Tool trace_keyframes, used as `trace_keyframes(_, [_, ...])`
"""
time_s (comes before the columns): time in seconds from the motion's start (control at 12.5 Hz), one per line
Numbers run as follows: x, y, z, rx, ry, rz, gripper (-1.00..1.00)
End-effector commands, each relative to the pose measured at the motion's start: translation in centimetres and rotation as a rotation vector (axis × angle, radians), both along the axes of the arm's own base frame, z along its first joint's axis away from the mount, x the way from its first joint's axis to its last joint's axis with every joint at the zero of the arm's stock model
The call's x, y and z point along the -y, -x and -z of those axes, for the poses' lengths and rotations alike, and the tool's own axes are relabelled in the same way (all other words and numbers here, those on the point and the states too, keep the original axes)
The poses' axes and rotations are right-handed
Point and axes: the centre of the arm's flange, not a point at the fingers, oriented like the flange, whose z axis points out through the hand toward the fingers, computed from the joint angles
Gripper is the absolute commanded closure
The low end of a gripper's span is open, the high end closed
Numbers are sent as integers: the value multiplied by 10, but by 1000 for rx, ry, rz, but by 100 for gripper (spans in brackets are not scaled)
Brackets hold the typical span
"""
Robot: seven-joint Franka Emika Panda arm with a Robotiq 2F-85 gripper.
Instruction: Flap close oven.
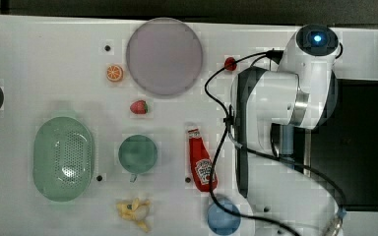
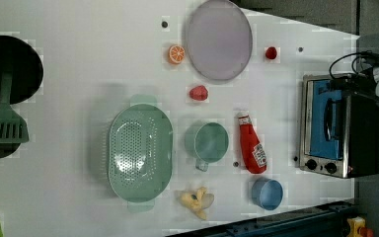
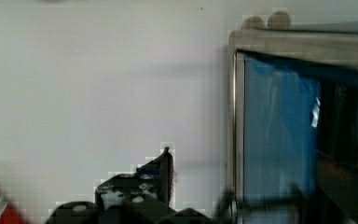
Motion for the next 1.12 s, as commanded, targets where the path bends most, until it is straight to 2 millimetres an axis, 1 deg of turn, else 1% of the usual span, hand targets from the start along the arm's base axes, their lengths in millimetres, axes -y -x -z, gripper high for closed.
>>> trace_keyframes(0.08, [-49, -10, -130, 87, 0, -31, -100])
trace_keyframes(0.16, [-67, -8, -156, 108, -37, 49, -100])
trace_keyframes(0.24, [-85, -5, -183, 143, -74, 176, -100])
trace_keyframes(0.4, [-113, 9, -228, 194, -101, 412, -100])
trace_keyframes(0.56, [-137, 33, -263, 205, -57, 623, -100])
trace_keyframes(0.64, [-147, 45, -276, 221, -35, 723, -100])
trace_keyframes(0.72, [-154, 56, -282, 234, -21, 778, -100])
trace_keyframes(0.88, [-163, 83, -281, 243, -7, 781, -100])
trace_keyframes(1.12, [-180, 116, -279, 240, -81, 805, -100])
